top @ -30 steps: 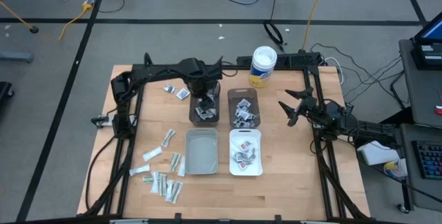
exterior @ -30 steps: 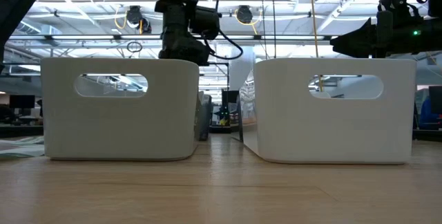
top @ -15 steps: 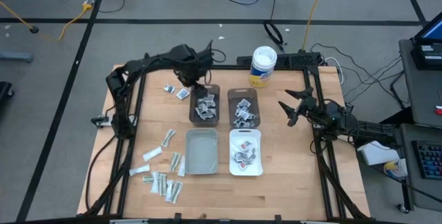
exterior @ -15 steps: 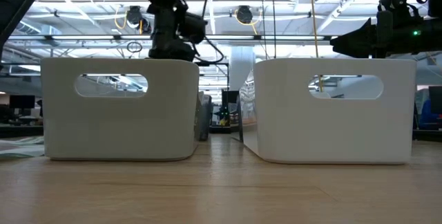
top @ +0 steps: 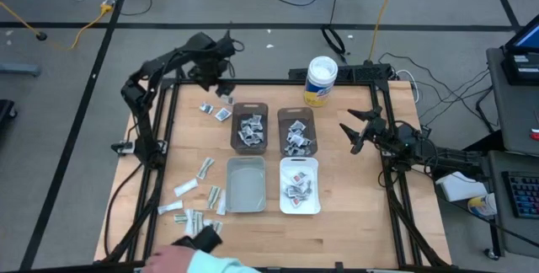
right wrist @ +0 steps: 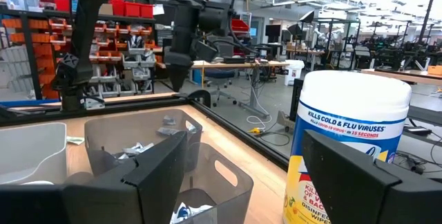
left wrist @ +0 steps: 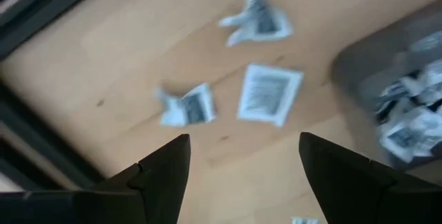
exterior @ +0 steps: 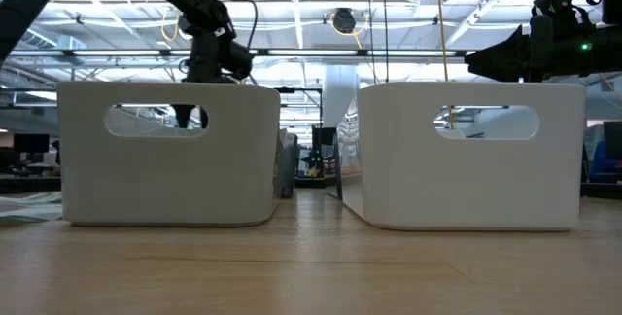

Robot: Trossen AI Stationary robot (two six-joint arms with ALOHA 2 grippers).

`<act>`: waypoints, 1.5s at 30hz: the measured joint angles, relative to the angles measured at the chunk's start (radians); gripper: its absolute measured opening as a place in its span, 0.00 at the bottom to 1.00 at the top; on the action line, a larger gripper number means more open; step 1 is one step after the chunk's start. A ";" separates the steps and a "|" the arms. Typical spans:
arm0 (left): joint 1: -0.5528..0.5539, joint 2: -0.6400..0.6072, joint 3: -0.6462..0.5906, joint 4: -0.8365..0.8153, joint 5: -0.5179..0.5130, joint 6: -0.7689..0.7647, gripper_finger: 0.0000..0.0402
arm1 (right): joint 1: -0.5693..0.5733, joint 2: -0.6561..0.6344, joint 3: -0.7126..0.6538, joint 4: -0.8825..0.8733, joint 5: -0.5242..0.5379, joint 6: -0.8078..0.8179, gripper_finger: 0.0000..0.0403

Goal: Pick & Place First Aid Supplies
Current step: Put the gray pad into the left black bin

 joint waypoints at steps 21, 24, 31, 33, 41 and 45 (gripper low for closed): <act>0.042 -0.048 -0.312 0.256 -0.020 -0.026 0.70 | 0.000 0.000 0.000 0.000 0.000 0.000 0.69; 0.041 -0.048 -0.367 0.305 -0.044 -0.027 0.70 | 0.000 0.000 0.000 0.000 0.000 0.000 0.69; 0.027 -0.047 -0.495 0.466 -0.050 -0.026 0.66 | 0.000 0.000 0.000 0.000 0.000 0.000 0.69; 0.023 -0.048 -0.519 0.492 -0.054 -0.025 0.64 | 0.000 0.000 0.000 0.000 0.000 0.000 0.69; 0.019 -0.051 -0.543 0.506 -0.088 -0.024 0.38 | 0.000 0.000 0.000 0.000 0.000 0.000 0.69; 0.020 -0.050 -0.544 0.501 -0.097 -0.023 0.20 | 0.000 0.000 0.000 0.000 0.000 0.000 0.69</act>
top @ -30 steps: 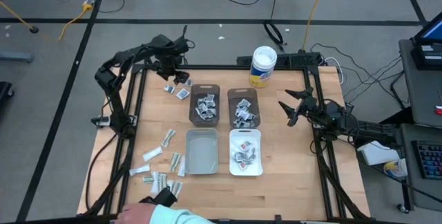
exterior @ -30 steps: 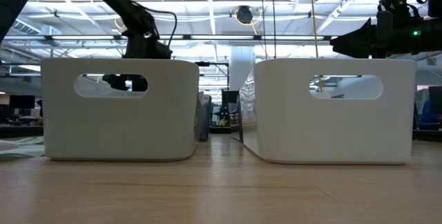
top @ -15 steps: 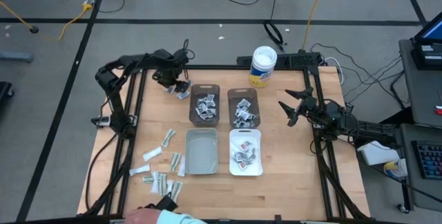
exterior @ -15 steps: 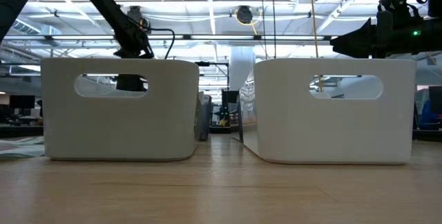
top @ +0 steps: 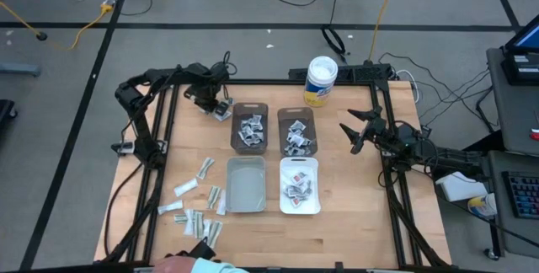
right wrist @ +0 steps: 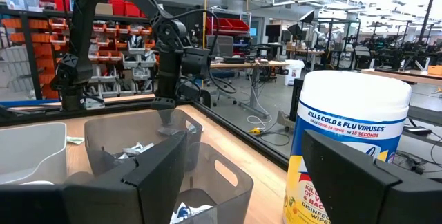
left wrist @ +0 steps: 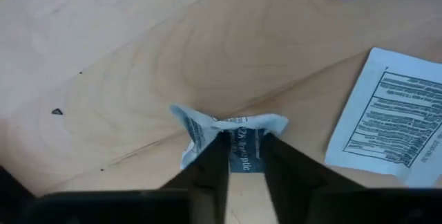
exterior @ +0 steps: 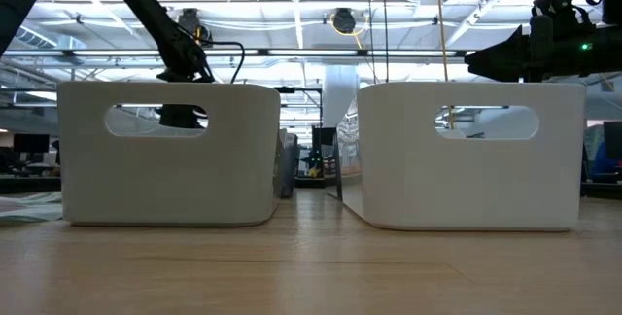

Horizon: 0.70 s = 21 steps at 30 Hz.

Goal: Pick & Place First Aid Supplies
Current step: Put the gray pad into the left black bin

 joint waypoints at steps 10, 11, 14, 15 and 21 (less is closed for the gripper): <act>0.001 0.001 -0.001 -0.014 0.017 0.023 0.03 | 0.000 0.000 0.000 0.000 0.000 0.000 0.69; 0.001 0.002 0.004 -0.023 0.018 0.023 0.03 | 0.000 0.000 0.000 0.000 0.000 0.000 0.69; 0.001 0.003 0.031 -0.073 0.026 0.026 0.01 | 0.000 0.000 0.000 0.000 0.000 0.000 0.69; 0.001 0.000 0.039 -0.089 0.034 0.026 0.02 | 0.000 0.000 0.000 0.000 0.000 0.000 0.69; -0.025 -0.076 0.102 -0.171 0.039 0.021 0.01 | 0.000 0.000 0.000 0.000 0.000 0.000 0.69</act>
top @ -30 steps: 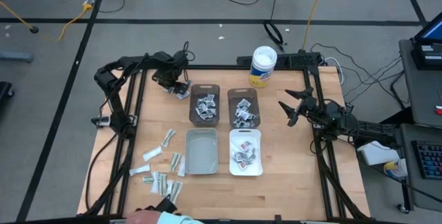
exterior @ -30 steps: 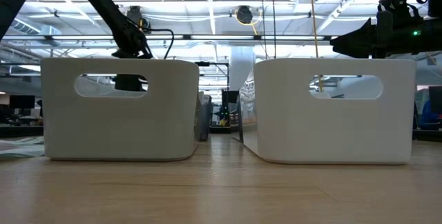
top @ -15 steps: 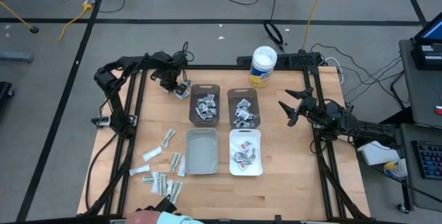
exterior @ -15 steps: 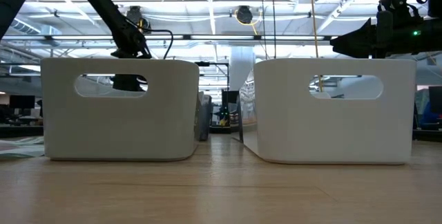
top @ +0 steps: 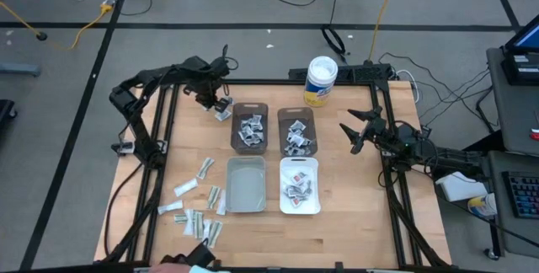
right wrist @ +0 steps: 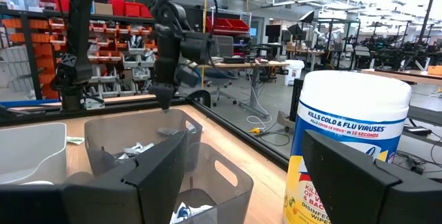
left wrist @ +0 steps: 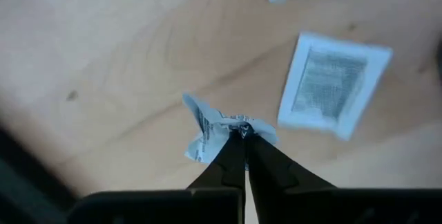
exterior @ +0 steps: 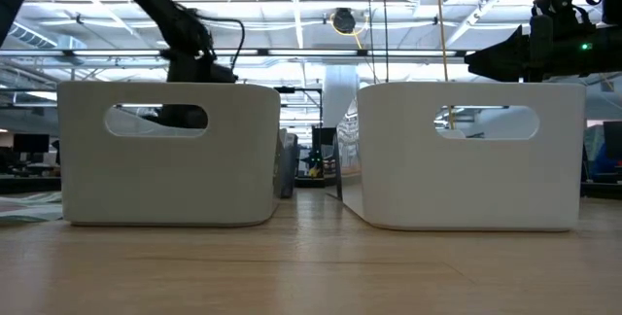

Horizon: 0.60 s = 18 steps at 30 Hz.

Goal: Pick & Place First Aid Supplies
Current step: Put the gray pad into the left black bin

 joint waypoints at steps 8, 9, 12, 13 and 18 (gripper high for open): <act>-0.027 -0.118 0.024 -0.102 -0.007 -0.034 0.01 | 0.000 0.000 0.000 0.000 0.000 0.000 0.69; -0.028 -0.133 0.024 -0.115 -0.007 -0.040 0.01 | 0.000 0.000 0.000 0.000 0.000 0.000 0.69; -0.033 -0.169 0.025 -0.153 -0.010 -0.048 0.02 | 0.000 0.000 0.000 0.000 0.000 0.000 0.69; -0.034 -0.178 0.025 -0.164 -0.010 -0.049 0.02 | 0.000 0.000 0.000 0.000 0.000 0.000 0.69; -0.036 -0.217 0.025 -0.213 -0.013 -0.056 0.01 | 0.000 0.000 0.000 0.000 0.000 0.000 0.69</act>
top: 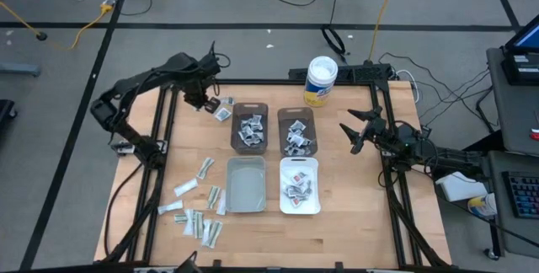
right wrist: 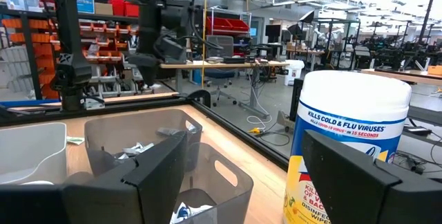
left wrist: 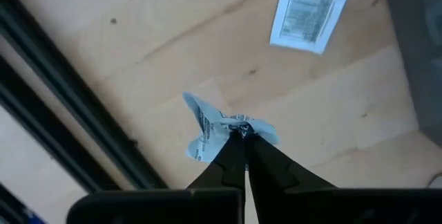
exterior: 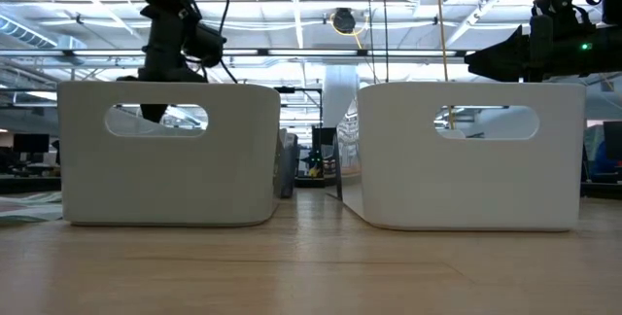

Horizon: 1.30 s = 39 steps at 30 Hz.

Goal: Pick & Place First Aid Supplies
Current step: Put the gray pad into the left black bin

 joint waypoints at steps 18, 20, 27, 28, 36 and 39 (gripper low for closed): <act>-0.314 0.264 0.397 -0.094 0.030 0.094 0.01 | 0.000 0.000 0.000 0.000 0.000 0.000 0.69; -0.347 0.303 0.445 -0.107 0.029 0.109 0.01 | 0.000 0.000 0.000 0.000 0.000 0.000 0.69; -0.438 0.408 0.584 -0.141 0.030 0.135 0.00 | 0.000 0.000 0.000 0.000 0.000 0.000 0.69; -0.444 0.413 0.586 -0.135 0.030 0.133 0.00 | 0.000 0.000 0.000 0.000 0.000 0.000 0.69; -0.496 0.428 0.472 0.021 0.042 0.120 0.00 | 0.000 0.000 0.000 0.000 0.000 0.000 0.69; -0.503 0.429 0.423 0.083 0.043 0.117 0.00 | 0.000 0.000 0.000 0.000 0.000 0.000 0.69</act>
